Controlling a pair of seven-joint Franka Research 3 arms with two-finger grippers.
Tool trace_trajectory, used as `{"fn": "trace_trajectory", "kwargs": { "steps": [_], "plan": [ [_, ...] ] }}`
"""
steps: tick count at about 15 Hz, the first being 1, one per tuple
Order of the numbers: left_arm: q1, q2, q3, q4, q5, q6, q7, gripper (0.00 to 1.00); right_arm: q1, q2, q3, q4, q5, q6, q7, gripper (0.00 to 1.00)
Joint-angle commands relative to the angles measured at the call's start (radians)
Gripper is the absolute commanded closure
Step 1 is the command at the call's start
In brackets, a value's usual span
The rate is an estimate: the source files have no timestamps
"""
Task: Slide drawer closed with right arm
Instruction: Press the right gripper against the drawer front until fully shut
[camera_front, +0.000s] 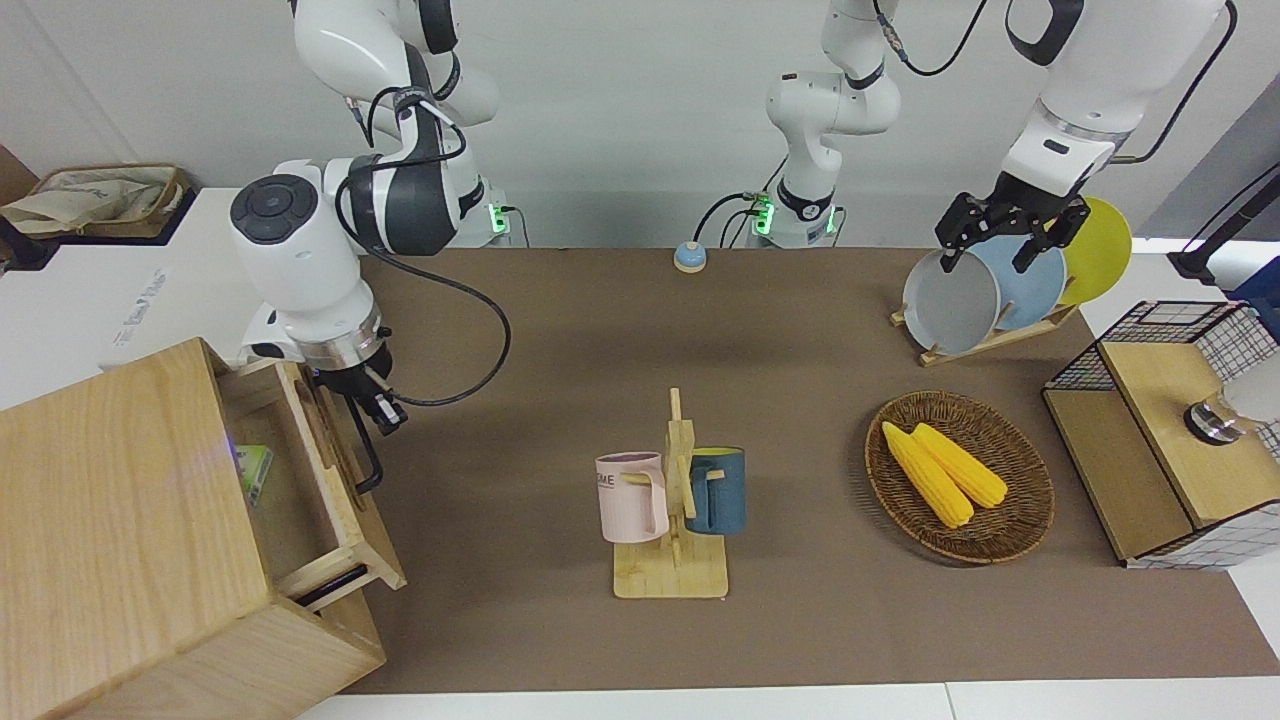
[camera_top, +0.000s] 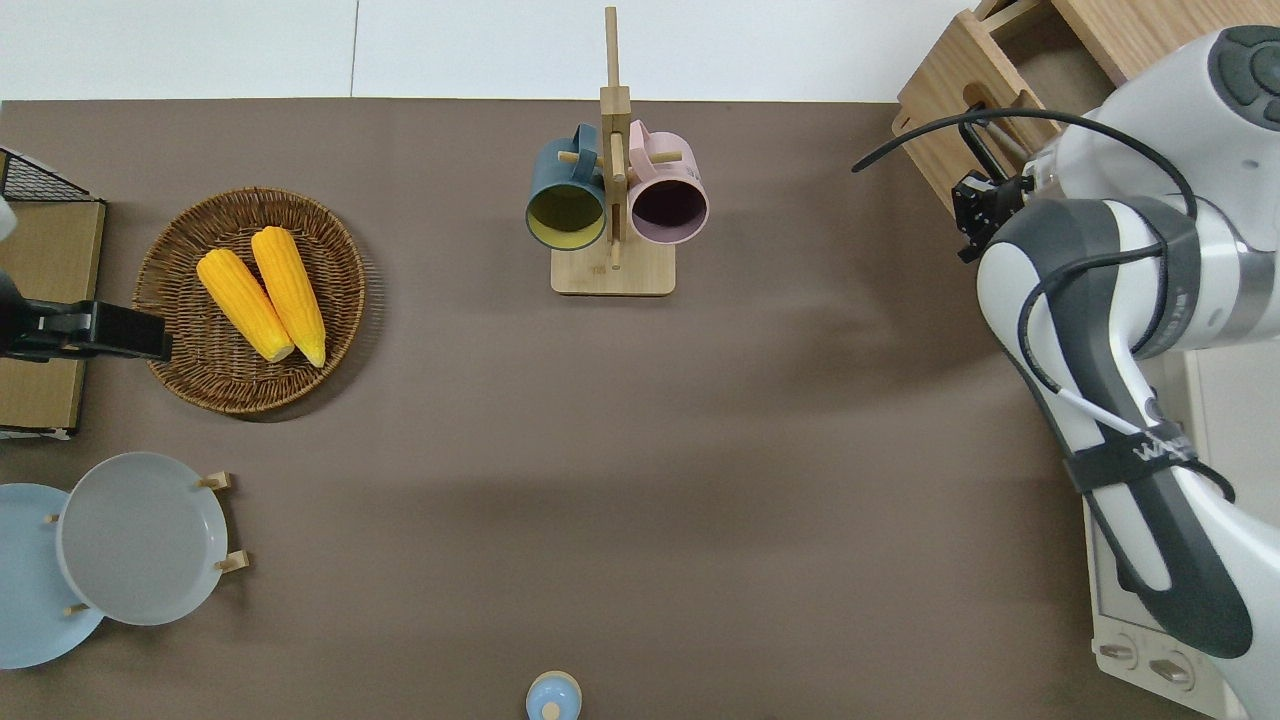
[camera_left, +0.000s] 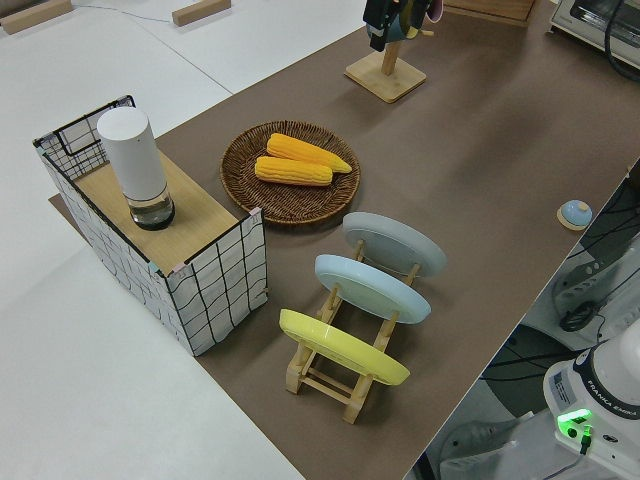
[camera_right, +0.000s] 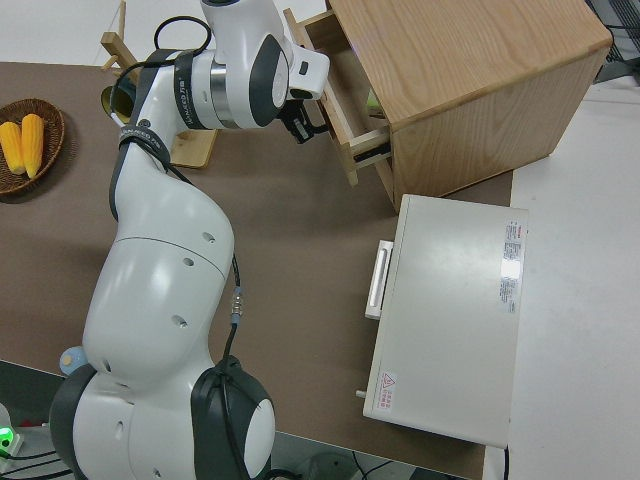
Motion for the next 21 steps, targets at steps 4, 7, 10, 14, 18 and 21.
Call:
{"fn": "trace_trajectory", "kwargs": {
  "steps": [4, 7, 10, 14, 18, 21],
  "plan": [
    [-0.017, 0.013, 0.017, 0.02, 0.012, 0.0, 0.008, 0.0, -0.093, 0.0, 0.018, 0.009, 0.073, 0.037, -0.15, 1.0],
    [-0.017, 0.013, 0.017, 0.02, 0.011, 0.0, 0.008, 0.0, -0.11, 0.0, 0.018, 0.009, 0.082, 0.04, -0.186, 1.0],
    [-0.017, 0.013, 0.017, 0.02, 0.011, 0.0, 0.008, 0.0, -0.127, 0.0, 0.018, 0.01, 0.082, 0.041, -0.212, 1.0],
    [-0.017, 0.013, 0.017, 0.02, 0.012, 0.0, 0.008, 0.0, -0.142, 0.001, 0.018, 0.01, 0.082, 0.049, -0.272, 1.0],
    [-0.017, 0.013, 0.017, 0.02, 0.012, 0.0, 0.008, 0.0, -0.151, 0.001, 0.018, 0.01, 0.08, 0.055, -0.299, 1.0],
    [-0.017, 0.013, 0.017, 0.02, 0.012, 0.0, 0.008, 0.0, -0.154, 0.001, 0.018, 0.01, 0.08, 0.055, -0.302, 1.0]
  ]
}}
